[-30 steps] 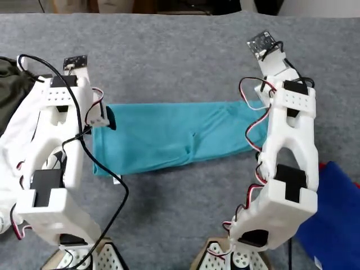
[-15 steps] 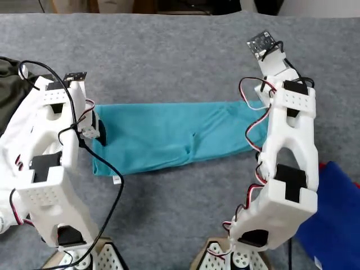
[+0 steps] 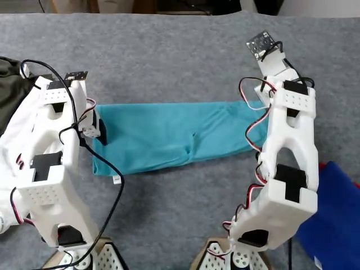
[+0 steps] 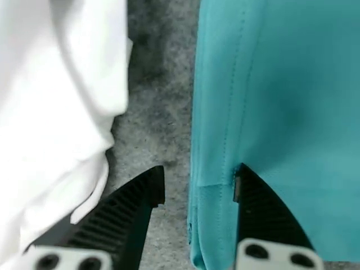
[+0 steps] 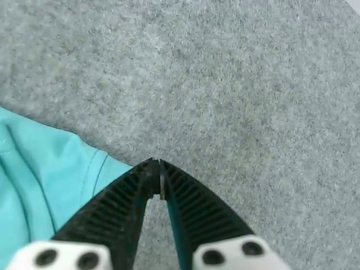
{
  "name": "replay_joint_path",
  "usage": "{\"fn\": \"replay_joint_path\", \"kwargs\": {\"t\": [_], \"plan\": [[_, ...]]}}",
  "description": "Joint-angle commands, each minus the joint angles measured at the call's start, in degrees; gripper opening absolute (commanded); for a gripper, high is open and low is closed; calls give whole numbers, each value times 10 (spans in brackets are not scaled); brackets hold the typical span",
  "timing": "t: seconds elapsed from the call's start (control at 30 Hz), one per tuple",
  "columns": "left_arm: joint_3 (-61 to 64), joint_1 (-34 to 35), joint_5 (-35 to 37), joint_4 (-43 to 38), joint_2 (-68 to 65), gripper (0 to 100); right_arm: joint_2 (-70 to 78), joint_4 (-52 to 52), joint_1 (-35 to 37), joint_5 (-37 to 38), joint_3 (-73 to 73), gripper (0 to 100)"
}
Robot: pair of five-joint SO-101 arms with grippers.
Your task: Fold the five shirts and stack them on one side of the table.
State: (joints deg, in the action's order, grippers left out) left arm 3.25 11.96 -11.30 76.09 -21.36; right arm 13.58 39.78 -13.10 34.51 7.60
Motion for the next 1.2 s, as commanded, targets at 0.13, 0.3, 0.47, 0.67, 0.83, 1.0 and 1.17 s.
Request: {"fn": "replay_joint_path", "kwargs": {"t": [0.13, 0.3, 0.47, 0.67, 0.83, 1.0, 1.17], "plan": [[4, -6, 61, -39, -34, 210, -1, -11, -7, 4, 1, 7], [-18, -6, 62, -27, -58, 210, -1, -11, -7, 4, 1, 7], [-24, -7, 62, -21, -64, 192, -1, -11, -7, 4, 1, 7], [-24, -37, 56, -25, -64, 16, -1, -11, -8, 4, 1, 7], [-34, -59, 61, -26, -61, 27, -2, -11, -18, 1, 1, 6], [-91, -50, 58, 12, -58, 19, -1, -24, -70, -43, -24, 6], [-199, -80, 57, 110, -64, 19, 0, -38, -161, -139, -58, 9]]}}
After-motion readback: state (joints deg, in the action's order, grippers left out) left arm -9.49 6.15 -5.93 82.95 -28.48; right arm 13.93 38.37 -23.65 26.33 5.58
